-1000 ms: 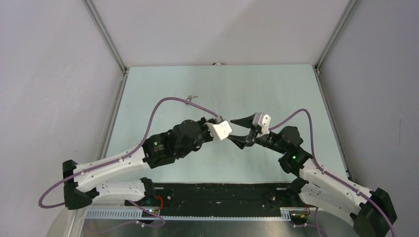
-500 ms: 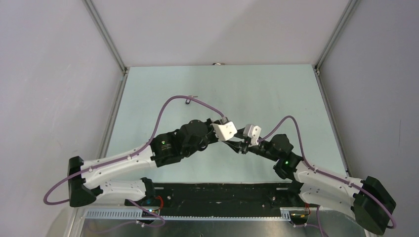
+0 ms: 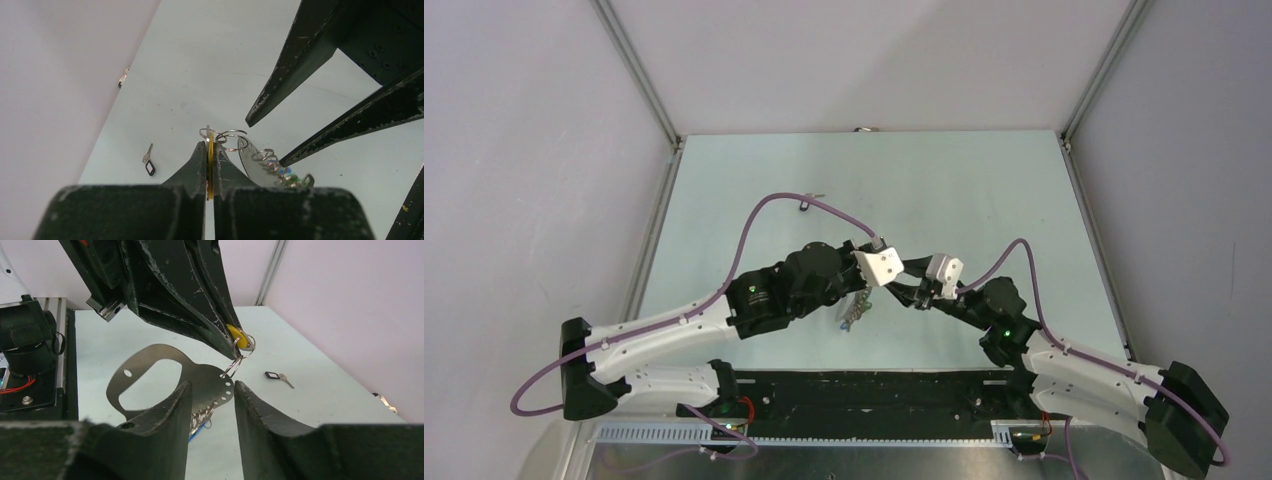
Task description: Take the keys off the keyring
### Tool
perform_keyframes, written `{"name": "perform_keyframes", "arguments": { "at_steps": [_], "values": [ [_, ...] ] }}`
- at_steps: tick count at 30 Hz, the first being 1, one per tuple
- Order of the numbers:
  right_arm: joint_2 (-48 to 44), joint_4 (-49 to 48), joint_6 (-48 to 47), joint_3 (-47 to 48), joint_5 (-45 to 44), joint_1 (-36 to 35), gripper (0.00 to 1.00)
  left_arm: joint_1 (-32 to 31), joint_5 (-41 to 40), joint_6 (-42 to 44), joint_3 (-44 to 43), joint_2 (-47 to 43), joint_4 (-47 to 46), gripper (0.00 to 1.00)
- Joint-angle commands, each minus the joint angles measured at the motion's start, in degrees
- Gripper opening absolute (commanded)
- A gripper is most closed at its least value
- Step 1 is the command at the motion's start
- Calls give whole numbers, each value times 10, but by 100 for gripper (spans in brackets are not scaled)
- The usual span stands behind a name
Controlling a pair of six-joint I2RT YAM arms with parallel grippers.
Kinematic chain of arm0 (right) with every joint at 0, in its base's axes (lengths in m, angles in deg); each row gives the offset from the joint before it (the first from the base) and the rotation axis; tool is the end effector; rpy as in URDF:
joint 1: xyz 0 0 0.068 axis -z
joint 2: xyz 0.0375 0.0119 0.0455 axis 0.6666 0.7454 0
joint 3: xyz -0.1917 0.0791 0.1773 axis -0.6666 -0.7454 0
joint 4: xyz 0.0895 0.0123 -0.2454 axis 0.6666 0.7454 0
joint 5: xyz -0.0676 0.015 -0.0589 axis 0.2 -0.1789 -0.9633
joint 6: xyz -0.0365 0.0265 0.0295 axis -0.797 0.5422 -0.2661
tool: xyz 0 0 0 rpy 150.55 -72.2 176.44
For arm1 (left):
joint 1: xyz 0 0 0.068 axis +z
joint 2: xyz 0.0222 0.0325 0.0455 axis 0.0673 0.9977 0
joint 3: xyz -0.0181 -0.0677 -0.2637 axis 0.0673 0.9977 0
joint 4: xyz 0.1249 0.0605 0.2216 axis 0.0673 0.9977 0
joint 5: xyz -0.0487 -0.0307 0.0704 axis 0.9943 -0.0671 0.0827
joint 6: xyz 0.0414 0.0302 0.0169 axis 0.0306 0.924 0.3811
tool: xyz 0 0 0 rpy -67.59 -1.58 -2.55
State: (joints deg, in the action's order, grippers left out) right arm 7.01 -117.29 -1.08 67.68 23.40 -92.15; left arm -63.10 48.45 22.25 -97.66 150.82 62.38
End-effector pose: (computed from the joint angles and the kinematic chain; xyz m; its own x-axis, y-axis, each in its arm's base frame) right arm 0.1171 0.1566 0.2695 0.3368 0.0912 -0.9372 -0.8603 0.4343 -0.2669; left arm 0.1099 -0.2287 0.3485 0.1998 0.5765 -0.7923 0.7363 0.4452 0.5095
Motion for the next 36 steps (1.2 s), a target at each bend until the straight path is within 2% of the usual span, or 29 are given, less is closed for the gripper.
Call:
{"name": "perform_keyframes", "arguments": {
  "at_steps": [1,5,7,10,15,19,26,29,36],
  "values": [
    [12,-37,-2,2,-9,-6,37,1,10,-13,-9,-10,-34,0],
    [26,-40,-1,4,-28,-6,22,1,29,-12,-6,-21,-33,0],
    [28,-39,0,5,-37,-5,19,1,33,-13,-6,-26,-32,0],
    [28,-37,1,7,-56,-5,28,0,34,-14,-6,-32,-30,0],
    [14,-22,-5,6,-67,-5,32,1,19,-17,-11,-33,-26,0],
    [-5,-21,-8,-2,-49,-5,36,3,-6,-26,-27,-19,-12,0],
    [-12,-24,-10,-6,-20,-14,51,9,-15,-43,-45,-5,4,0],
    [21,-33,-12,-1,-26,-24,52,15,-8,-49,-48,-5,4,0],
    [37,-32,-23,5,-41,-43,46,18,-18,-50,-49,-15,9,0]
  ]
}}
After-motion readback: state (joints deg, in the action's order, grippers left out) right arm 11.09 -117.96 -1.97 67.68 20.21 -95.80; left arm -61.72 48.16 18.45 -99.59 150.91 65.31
